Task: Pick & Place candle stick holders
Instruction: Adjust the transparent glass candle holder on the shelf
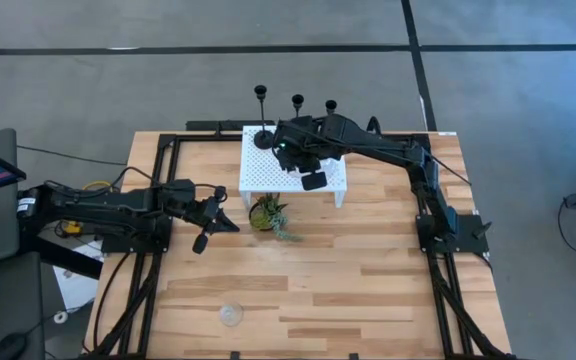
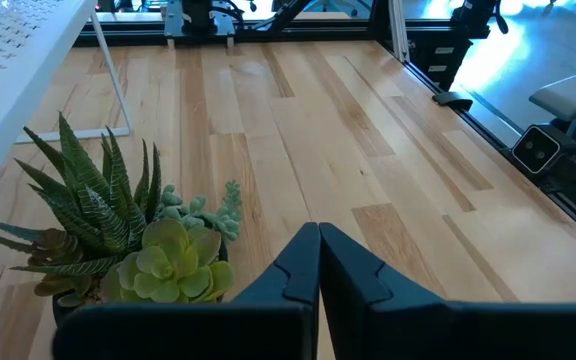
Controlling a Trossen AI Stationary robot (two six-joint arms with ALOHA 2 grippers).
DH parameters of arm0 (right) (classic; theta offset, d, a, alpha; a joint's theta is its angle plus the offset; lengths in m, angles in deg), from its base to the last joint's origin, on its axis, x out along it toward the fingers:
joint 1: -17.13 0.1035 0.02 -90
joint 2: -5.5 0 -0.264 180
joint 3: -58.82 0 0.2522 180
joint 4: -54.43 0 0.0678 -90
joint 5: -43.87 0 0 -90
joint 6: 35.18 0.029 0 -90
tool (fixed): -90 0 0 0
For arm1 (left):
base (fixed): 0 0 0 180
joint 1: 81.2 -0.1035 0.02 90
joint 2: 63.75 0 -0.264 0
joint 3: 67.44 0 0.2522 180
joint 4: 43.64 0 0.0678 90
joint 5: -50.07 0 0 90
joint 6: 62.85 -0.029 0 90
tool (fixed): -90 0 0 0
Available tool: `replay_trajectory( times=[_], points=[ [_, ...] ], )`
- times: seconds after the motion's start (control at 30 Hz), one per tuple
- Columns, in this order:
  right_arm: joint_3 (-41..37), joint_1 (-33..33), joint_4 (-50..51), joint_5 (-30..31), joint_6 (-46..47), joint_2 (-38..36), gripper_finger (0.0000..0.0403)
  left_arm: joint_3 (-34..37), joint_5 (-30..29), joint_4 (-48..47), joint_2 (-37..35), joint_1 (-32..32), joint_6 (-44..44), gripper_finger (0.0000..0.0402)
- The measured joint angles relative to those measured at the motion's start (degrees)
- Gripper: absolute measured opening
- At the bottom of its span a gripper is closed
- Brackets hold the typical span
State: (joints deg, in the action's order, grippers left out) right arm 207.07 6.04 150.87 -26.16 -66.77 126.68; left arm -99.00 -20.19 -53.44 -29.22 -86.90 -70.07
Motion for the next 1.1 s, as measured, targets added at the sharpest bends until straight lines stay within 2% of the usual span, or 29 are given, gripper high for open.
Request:
replay_trajectory(
  times=[0.33,0.53,0.7,0.77,0.93,1.1],
  points=[
    [0.58,4.13,-0.43,3.86,-1.15,-2.83,0.0113,0.0,0.0,-0.02,0.0,0.0,0.0,0.0007],
    [0.2,5.14,3.48,3.75,4.44,-7.15,0.0074,0.0,0.0,-0.02,0.0,0.0,0.12,0.0006],
    [0.24,3.29,6.11,-2.86,8.93,-9.84,0.0008,0.0,0.0,-0.04,0.0,0.0,0.15,0.0008],
    [0.23,2.19,7.01,-5.52,9.87,-10.05,0.0011,0.0,0.0,-0.02,0.0,0.0,0.16,0.0006],
    [0.22,-0.35,7.3,-7.62,13.35,-9.7,0.0042,0.0,0.0,-0.04,0.02,0.0,0.17,0.0006],
    [0.17,-2.06,7.34,-9.64,11.71,-9.46,0.0028,0.0,0.0,-0.04,0.02,0.0,0.17,0.0008]
  ],
)
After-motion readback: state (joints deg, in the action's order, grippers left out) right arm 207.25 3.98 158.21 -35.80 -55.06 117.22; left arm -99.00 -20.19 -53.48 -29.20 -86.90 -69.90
